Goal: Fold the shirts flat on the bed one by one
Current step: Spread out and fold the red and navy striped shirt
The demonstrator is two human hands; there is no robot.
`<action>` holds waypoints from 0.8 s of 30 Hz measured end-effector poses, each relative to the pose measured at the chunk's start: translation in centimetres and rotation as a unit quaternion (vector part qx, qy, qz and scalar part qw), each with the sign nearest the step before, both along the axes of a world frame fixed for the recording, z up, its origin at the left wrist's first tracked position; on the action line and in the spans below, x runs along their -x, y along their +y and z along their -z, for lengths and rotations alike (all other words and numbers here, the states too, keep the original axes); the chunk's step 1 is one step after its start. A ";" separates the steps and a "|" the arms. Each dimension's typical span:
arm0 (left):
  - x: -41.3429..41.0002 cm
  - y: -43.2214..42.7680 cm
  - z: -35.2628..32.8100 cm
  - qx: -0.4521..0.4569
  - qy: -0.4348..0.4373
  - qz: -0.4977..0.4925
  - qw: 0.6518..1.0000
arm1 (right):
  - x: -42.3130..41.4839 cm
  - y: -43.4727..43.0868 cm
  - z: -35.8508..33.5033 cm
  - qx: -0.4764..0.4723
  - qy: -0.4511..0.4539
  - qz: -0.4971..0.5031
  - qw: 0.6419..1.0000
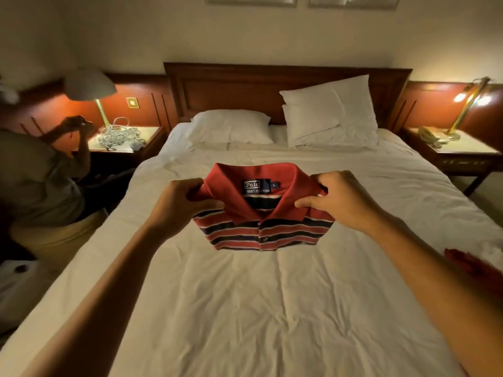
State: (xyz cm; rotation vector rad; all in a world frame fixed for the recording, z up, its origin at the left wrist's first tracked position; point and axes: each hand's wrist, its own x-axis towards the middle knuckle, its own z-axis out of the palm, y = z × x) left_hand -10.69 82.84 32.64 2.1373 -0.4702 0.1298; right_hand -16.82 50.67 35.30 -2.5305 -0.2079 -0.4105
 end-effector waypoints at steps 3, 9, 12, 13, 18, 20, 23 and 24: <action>1.1 4.8 -3.9 0.012 0.024 0.002 1.000 | 0.2 4.5 -3.1 -0.005 0.015 -0.017 1.000; 3.3 12.6 -7.9 0.031 0.036 0.018 0.999 | 1.8 11.1 -5.7 -0.054 0.014 -0.057 0.997; 4.5 15.2 -8.7 0.030 0.026 0.006 0.999 | 2.9 13.9 -6.7 -0.054 0.005 -0.079 0.995; 5.0 16.0 -8.8 0.027 0.023 0.002 0.999 | 3.2 14.6 -7.0 -0.054 0.005 -0.086 0.995; 6.9 19.1 -10.0 0.021 -0.016 -0.019 0.999 | 4.4 17.6 -8.4 -0.048 -0.011 -0.098 0.994; 7.5 20.4 -10.4 0.019 -0.029 -0.023 0.999 | 4.8 19.0 -9.0 -0.045 -0.023 -0.095 0.994; 8.3 22.8 -10.8 0.027 -0.023 -0.019 0.999 | 5.7 21.6 -9.8 -0.030 -0.035 -0.085 0.995; 8.5 23.8 -10.9 0.026 -0.019 -0.012 0.999 | 6.1 22.7 -9.9 -0.024 -0.037 -0.081 0.996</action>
